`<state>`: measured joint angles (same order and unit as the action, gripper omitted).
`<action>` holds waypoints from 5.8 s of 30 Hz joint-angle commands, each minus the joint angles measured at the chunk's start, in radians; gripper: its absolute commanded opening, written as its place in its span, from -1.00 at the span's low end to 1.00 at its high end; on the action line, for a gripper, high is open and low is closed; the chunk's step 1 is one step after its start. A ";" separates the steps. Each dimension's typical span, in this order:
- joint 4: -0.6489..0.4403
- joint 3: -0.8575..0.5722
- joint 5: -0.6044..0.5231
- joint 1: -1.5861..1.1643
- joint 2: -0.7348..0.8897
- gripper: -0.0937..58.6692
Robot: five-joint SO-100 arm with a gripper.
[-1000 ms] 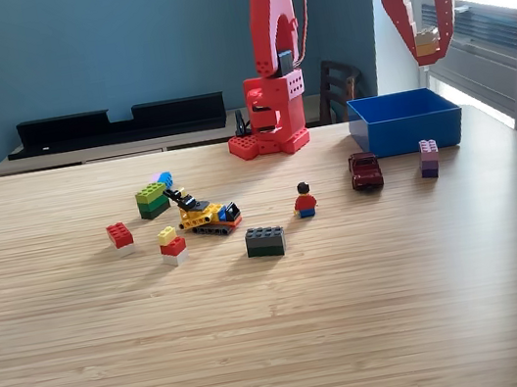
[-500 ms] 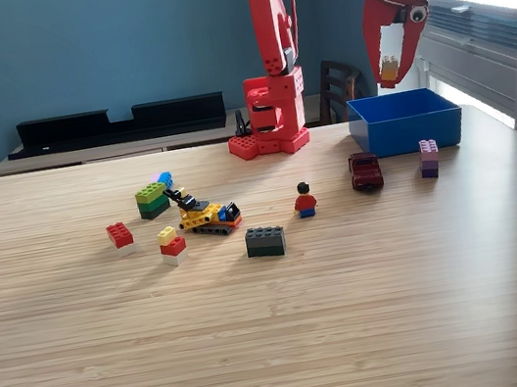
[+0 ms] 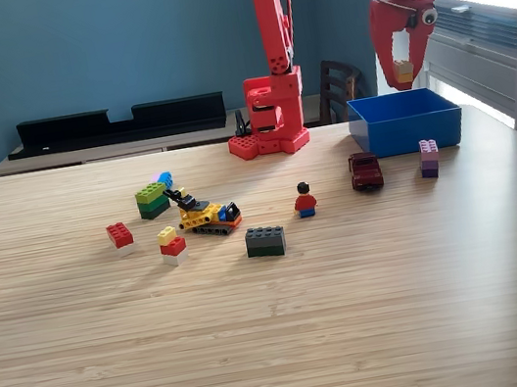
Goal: Grasp a lego block and put it in the bin.
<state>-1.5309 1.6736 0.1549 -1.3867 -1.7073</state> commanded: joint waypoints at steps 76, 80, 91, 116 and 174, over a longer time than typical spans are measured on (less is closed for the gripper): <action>0.278 -0.054 -0.002 1.250 -0.074 -0.50; 0.278 0.006 0.087 1.189 -0.074 -0.09; 0.227 0.189 0.439 0.957 -0.087 0.08; 0.222 0.239 0.620 0.874 -0.066 0.07; -0.147 -0.365 0.318 0.801 0.064 -1.00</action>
<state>-1.6475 1.2901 0.5231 -0.4832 -1.4358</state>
